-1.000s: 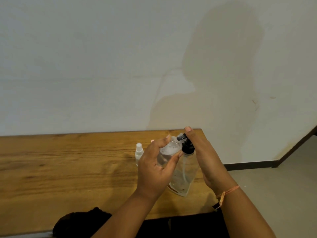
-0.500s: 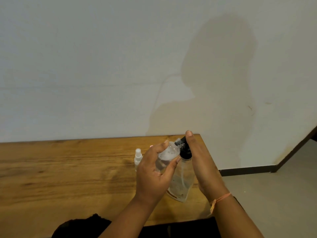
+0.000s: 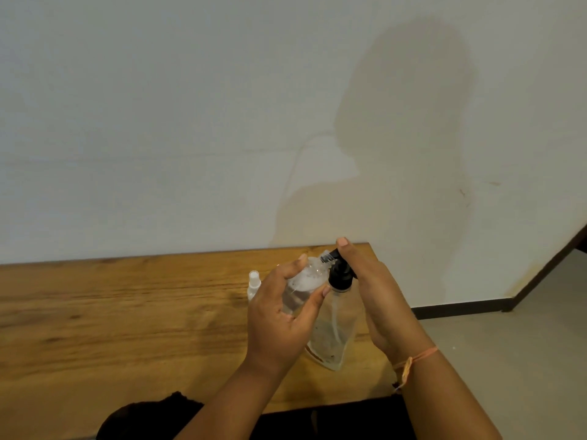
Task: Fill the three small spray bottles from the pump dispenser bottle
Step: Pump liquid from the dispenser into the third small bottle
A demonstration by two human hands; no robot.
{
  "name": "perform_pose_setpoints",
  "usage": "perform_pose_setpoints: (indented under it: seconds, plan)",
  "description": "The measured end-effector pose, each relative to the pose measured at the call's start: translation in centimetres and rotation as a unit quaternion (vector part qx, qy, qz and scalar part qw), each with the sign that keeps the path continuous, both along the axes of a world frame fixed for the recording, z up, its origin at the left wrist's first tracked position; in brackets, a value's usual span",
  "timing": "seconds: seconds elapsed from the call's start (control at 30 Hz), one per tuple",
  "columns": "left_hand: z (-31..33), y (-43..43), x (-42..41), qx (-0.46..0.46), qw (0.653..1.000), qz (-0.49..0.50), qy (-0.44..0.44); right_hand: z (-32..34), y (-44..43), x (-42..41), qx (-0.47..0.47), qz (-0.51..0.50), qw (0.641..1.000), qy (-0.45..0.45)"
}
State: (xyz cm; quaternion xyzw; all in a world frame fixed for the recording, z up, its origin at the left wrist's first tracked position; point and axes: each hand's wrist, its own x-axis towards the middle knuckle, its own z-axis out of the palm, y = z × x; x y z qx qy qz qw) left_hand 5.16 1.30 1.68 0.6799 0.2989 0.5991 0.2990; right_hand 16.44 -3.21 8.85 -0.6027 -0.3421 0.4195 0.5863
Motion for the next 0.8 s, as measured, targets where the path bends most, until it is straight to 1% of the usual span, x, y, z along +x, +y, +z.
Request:
perform_pose_setpoints:
  seconds: [0.1,0.27,0.4,0.6,0.7,0.8]
  plan:
    - [0.2,0.2,0.0,-0.007,1.0,-0.005,0.004,0.5,0.5,1.1,-0.028,0.015,0.999,-0.028]
    - [0.3,0.0,-0.3,-0.021,0.999,-0.027,-0.007,-0.3,0.9,1.2,-0.044,0.018,0.999,-0.013]
    - [0.2,-0.2,-0.5,-0.04,0.999,-0.033,-0.004,0.0,0.6,0.8,-0.032,0.017,0.999,-0.005]
    - [1.6,-0.1,-0.5,-0.028,0.999,-0.027,-0.01,0.0,0.5,-0.2,0.001,-0.012,1.0,-0.009]
    - [1.6,0.0,-0.4,-0.028,0.999,-0.036,-0.017,0.1,0.5,-0.2,0.005,-0.014,1.0,-0.01]
    - [1.1,0.0,-0.2,-0.05,0.997,-0.051,-0.028,0.2,0.3,0.0,-0.01,0.003,1.0,0.001]
